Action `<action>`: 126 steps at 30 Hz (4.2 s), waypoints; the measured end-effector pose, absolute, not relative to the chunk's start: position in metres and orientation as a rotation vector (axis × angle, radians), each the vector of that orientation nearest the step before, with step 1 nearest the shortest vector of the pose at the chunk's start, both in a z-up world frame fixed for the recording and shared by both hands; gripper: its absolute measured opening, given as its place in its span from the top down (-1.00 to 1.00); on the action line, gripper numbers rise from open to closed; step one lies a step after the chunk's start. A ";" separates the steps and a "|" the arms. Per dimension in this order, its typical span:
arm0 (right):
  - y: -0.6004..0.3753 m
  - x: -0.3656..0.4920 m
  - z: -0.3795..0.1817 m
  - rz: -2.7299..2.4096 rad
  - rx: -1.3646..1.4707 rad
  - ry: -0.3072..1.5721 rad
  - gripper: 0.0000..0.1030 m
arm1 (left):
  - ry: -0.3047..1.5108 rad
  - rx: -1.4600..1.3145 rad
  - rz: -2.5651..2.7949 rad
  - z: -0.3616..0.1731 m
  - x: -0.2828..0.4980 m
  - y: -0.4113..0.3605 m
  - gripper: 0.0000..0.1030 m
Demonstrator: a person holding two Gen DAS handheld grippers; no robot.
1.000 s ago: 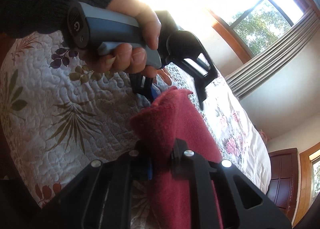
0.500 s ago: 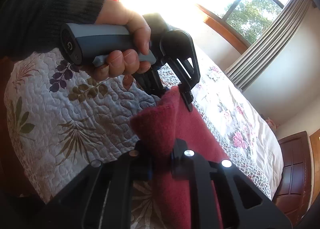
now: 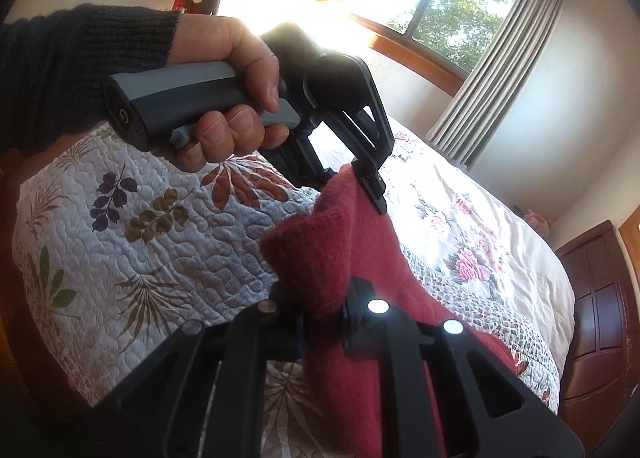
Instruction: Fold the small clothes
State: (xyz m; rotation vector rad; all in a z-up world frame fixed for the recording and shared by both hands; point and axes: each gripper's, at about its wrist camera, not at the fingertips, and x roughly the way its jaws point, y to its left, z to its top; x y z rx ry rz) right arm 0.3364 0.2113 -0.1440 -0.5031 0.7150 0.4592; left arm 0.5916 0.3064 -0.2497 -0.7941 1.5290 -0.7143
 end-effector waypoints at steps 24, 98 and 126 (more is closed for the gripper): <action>0.118 0.342 -0.097 0.310 -0.203 0.660 0.78 | 1.494 -0.524 -0.738 -0.151 0.604 0.179 0.59; -0.131 0.318 -0.203 0.241 0.456 0.822 0.77 | 1.656 0.072 -0.478 -0.224 0.567 -0.102 0.52; -0.194 0.373 -0.307 0.703 0.973 1.187 0.54 | 1.444 -0.488 -0.632 -0.201 0.448 0.070 -0.29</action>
